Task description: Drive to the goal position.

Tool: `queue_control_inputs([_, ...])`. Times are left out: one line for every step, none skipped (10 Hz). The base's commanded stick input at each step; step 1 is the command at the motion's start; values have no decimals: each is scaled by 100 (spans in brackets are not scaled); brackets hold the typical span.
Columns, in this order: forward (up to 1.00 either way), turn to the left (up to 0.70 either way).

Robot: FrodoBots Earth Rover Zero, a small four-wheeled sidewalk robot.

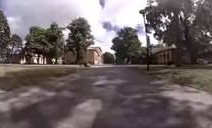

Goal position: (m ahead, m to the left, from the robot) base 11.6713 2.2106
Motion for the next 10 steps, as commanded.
queue_control_inputs([70,0])
queue_control_inputs([70,0])
queue_control_inputs([70,0])
queue_control_inputs([70,0])
queue_control_inputs([70,0])
queue_control_inputs([70,0])
queue_control_inputs([70,0])
queue_control_inputs([70,0])
queue_control_inputs([70,0])
queue_control_inputs([70,0])
